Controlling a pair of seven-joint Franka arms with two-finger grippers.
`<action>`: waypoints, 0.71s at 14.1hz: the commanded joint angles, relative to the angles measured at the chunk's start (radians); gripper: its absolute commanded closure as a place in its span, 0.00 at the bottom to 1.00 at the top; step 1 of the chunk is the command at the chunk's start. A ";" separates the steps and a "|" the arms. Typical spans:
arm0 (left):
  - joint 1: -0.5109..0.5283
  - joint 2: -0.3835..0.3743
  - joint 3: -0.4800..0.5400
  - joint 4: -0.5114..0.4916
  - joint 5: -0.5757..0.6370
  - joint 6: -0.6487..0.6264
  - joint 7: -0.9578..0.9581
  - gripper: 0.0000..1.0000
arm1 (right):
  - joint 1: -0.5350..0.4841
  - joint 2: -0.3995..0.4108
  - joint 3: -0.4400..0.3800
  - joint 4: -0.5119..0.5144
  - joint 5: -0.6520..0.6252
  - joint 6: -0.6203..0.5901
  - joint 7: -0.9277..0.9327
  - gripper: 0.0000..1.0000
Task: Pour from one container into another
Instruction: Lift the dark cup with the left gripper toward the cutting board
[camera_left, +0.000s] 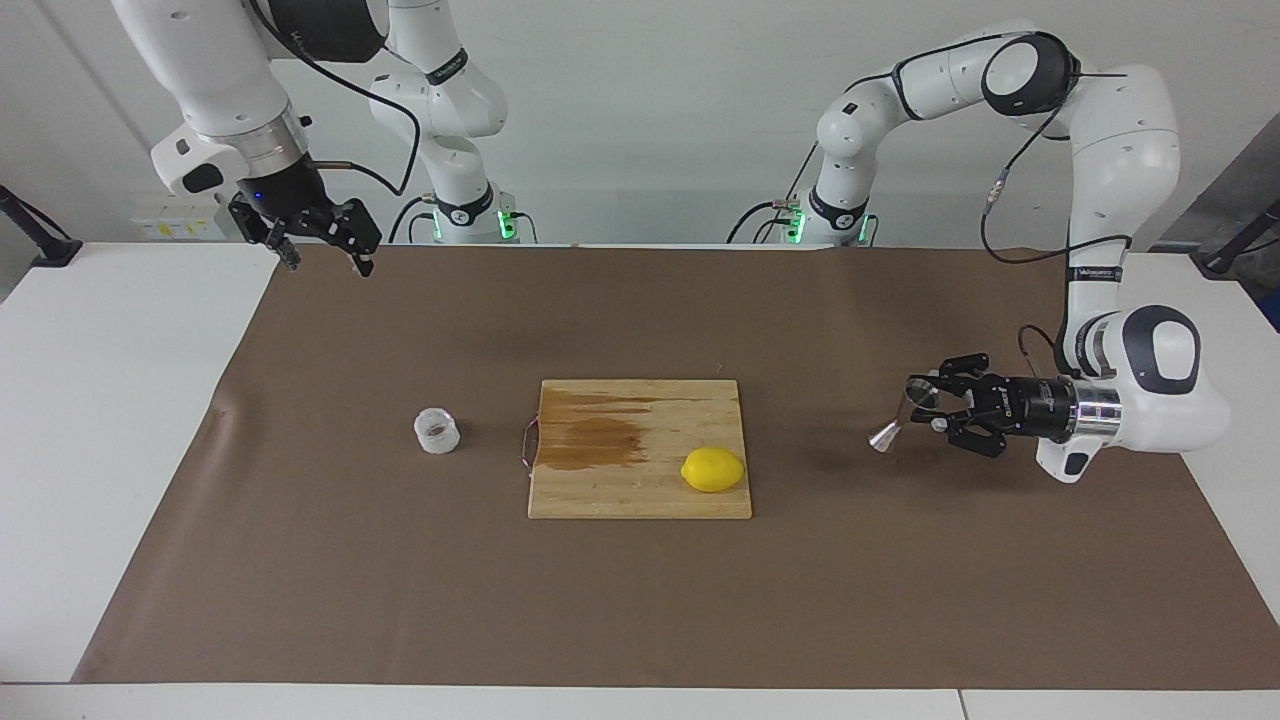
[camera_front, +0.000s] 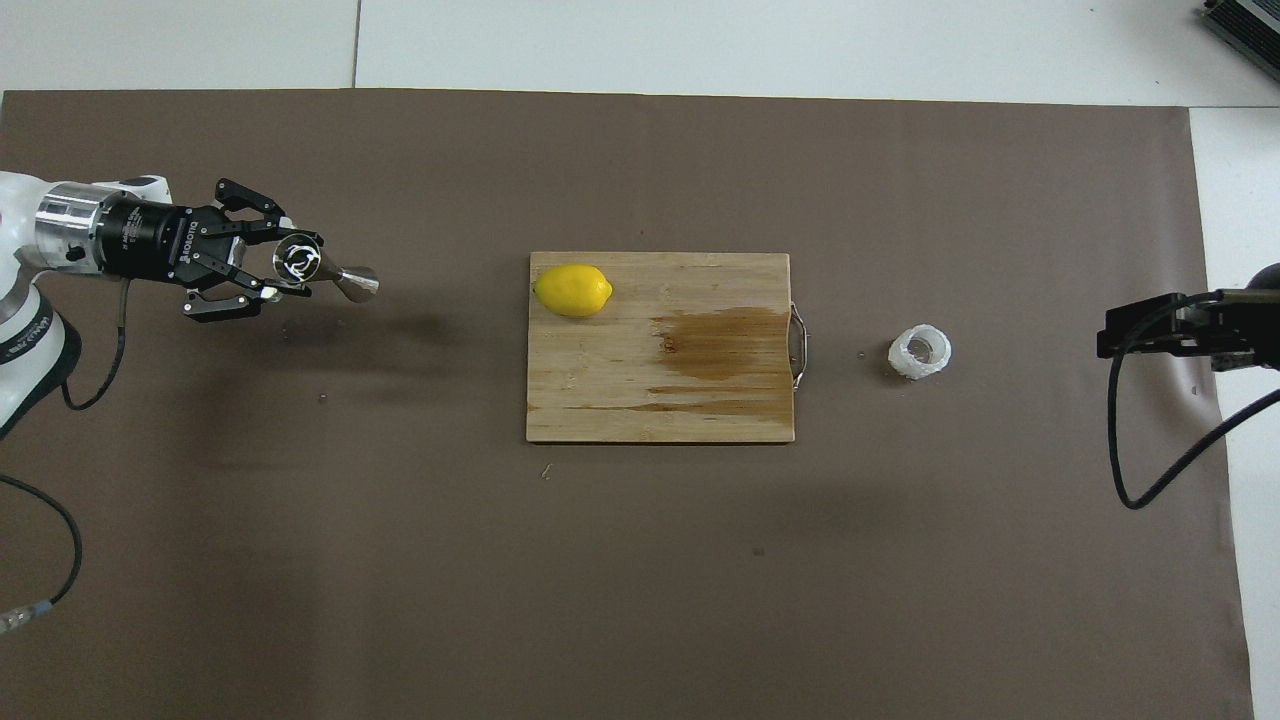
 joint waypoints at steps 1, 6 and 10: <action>-0.053 -0.089 0.018 -0.091 -0.081 0.071 -0.006 1.00 | -0.012 -0.007 0.006 0.000 0.004 -0.010 -0.018 0.00; -0.176 -0.155 0.020 -0.183 -0.208 0.226 0.005 1.00 | -0.012 -0.006 0.006 0.000 0.004 -0.010 -0.018 0.00; -0.292 -0.173 0.021 -0.209 -0.316 0.350 0.007 1.00 | -0.012 -0.007 0.006 0.000 0.004 -0.010 -0.018 0.00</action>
